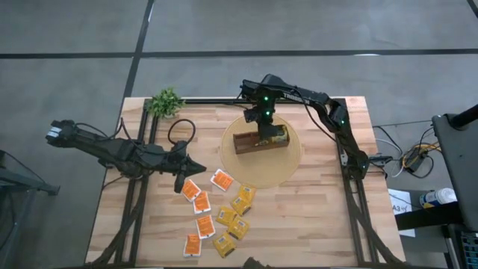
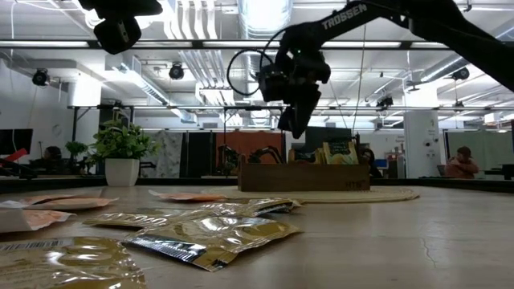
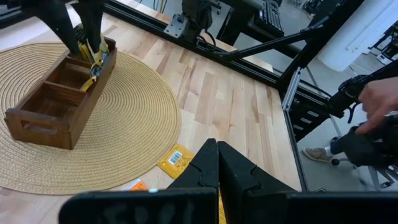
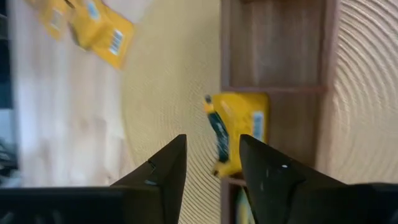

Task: Pick & Place Tea
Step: Put the orange tea bag into the middle section of the wooden organizer

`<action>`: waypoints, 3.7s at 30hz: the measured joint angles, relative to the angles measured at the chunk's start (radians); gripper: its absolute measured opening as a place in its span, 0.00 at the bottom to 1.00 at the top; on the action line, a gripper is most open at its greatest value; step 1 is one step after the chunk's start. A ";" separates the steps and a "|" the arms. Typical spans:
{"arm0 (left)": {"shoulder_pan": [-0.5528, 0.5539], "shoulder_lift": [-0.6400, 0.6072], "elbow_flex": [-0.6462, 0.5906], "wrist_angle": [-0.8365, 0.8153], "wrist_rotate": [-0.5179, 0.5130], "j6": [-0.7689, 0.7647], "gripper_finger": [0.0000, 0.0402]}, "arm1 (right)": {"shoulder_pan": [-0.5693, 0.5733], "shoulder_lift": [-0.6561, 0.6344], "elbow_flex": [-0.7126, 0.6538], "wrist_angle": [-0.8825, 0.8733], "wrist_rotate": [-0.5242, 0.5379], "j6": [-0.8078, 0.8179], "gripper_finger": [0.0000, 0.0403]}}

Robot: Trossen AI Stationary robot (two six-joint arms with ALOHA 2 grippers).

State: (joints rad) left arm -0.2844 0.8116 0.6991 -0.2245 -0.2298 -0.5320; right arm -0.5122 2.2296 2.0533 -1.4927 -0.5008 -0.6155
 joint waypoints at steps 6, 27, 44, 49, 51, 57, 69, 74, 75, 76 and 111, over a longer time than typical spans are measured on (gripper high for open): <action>0.000 0.000 0.000 0.000 0.000 0.000 0.00 | 0.045 -0.052 -0.006 -0.005 0.098 0.027 0.33; 0.000 0.000 0.000 0.000 0.000 0.007 0.00 | 0.150 -0.299 -0.029 -0.018 0.138 0.201 0.30; 0.000 0.000 0.000 0.004 0.000 0.006 0.00 | 0.249 -0.660 -0.521 0.480 0.319 0.340 0.29; 0.000 0.000 0.000 0.004 -0.001 0.006 0.00 | 0.244 -0.661 -0.642 0.564 0.334 0.301 0.30; 0.000 0.000 0.000 0.004 -0.009 0.006 0.00 | 0.244 -0.646 -0.675 0.585 0.384 0.286 0.32; 0.000 0.000 0.000 0.005 -0.033 0.005 0.00 | 0.243 -0.572 -0.702 0.599 0.439 0.211 0.40; 0.000 0.000 0.000 0.004 -0.035 -0.019 0.00 | 0.244 -0.420 -0.653 0.618 0.557 0.096 0.52; 0.000 0.000 0.000 0.004 -0.041 -0.021 0.00 | 0.244 -0.388 -0.652 0.619 0.557 0.086 0.52; 0.000 0.000 0.000 0.004 -0.041 -0.021 0.00 | 0.244 -0.384 -0.652 0.620 0.557 0.085 0.52; 0.000 0.000 0.000 0.004 -0.041 -0.021 0.00 | 0.244 -0.381 -0.652 0.621 0.556 0.085 0.52; 0.000 0.000 0.000 -0.001 -0.042 -0.027 0.00 | 0.229 -0.361 -0.735 0.741 0.588 0.089 0.41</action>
State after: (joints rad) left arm -0.2840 0.8116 0.6991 -0.2253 -0.2717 -0.5589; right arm -0.2829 1.8688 1.3182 -0.7517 0.0868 -0.5262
